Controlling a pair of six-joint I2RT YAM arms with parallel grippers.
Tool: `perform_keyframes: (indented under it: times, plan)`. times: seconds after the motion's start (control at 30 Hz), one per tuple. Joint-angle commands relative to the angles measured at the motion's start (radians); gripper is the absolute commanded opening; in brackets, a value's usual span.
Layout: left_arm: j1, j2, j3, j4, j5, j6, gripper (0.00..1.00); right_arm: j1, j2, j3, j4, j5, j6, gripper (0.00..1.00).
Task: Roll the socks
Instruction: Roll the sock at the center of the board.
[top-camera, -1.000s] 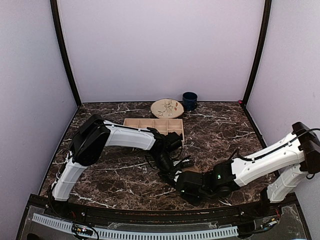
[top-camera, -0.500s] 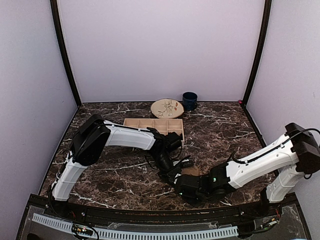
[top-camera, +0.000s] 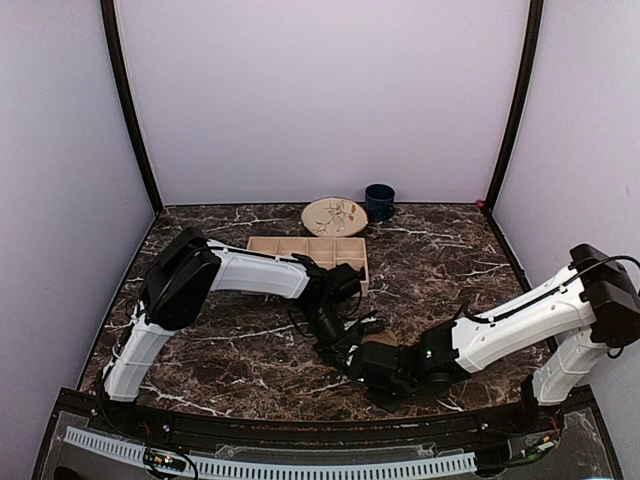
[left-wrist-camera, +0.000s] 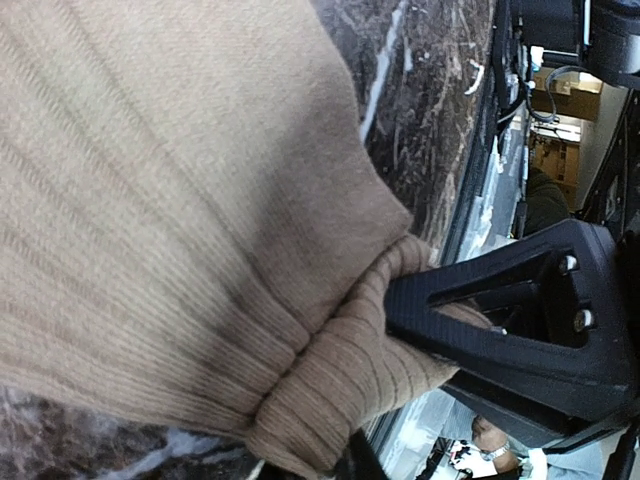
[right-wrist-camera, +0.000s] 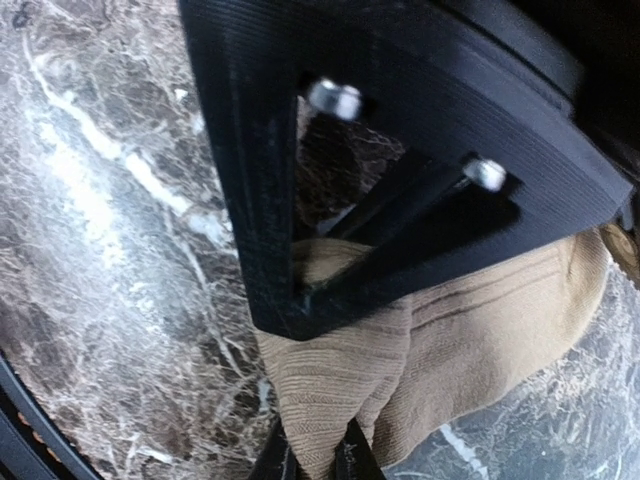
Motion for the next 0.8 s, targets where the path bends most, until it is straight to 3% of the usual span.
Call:
perform_keyframes:
  times: [0.0, 0.17, 0.23, 0.77]
  plan:
    - [0.000, 0.013, -0.057, -0.039, -0.100, -0.008, 0.18, -0.025, 0.007, -0.030, 0.060, -0.148, 0.015, 0.08]
    - [0.014, -0.051, -0.124, 0.058, -0.143, -0.077, 0.35, -0.051, -0.006, -0.049, 0.098, -0.241, 0.024, 0.07]
    - [0.023, -0.077, -0.153, 0.092, -0.189, -0.109, 0.38, -0.068, -0.014, -0.066, 0.120, -0.285, 0.040, 0.07]
    - [0.041, -0.210, -0.281, 0.219, -0.284, -0.175, 0.40, -0.169, -0.066, -0.182, 0.242, -0.482, 0.216, 0.07]
